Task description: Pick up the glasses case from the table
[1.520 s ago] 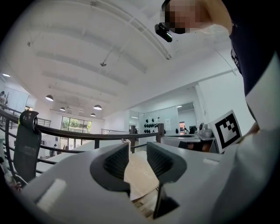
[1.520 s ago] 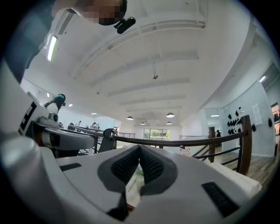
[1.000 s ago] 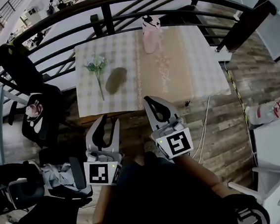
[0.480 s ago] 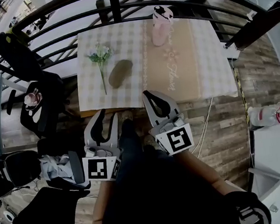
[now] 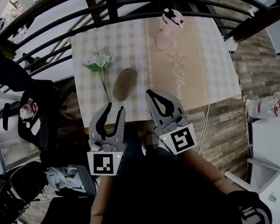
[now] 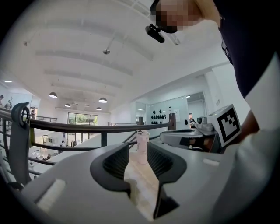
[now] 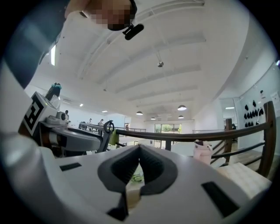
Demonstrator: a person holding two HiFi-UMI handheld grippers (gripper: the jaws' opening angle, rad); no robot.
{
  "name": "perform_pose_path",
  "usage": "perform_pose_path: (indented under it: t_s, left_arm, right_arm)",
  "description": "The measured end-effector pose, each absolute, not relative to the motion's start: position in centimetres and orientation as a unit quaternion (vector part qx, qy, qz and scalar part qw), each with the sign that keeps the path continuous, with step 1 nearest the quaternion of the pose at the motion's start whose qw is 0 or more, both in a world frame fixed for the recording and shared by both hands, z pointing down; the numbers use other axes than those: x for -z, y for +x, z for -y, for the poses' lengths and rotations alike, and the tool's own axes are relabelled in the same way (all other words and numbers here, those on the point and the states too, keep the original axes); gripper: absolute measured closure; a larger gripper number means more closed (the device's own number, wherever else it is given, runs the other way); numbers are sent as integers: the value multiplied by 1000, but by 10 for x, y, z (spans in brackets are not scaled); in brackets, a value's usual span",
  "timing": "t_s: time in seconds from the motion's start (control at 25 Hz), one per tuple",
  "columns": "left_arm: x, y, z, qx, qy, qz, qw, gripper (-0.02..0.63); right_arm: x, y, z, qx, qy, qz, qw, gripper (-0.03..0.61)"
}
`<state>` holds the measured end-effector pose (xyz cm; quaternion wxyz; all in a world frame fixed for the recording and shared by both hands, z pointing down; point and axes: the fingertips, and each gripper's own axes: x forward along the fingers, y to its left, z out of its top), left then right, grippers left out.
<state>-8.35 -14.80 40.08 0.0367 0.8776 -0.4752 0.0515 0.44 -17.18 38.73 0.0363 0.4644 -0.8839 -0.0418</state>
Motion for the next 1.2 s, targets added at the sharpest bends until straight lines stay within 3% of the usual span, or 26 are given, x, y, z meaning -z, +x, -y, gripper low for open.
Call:
perform_pose_path:
  t_s: [0.44,1.2]
  left_arm:
    - [-457,-86,229,-90,909,403,61,474]
    - [-538,-62,264,-145,935,310,95,363]
  right_arm:
    - [-422,-3,244,16,507,859,70,569]
    - [-469,2,273,-14,518,846,122,569]
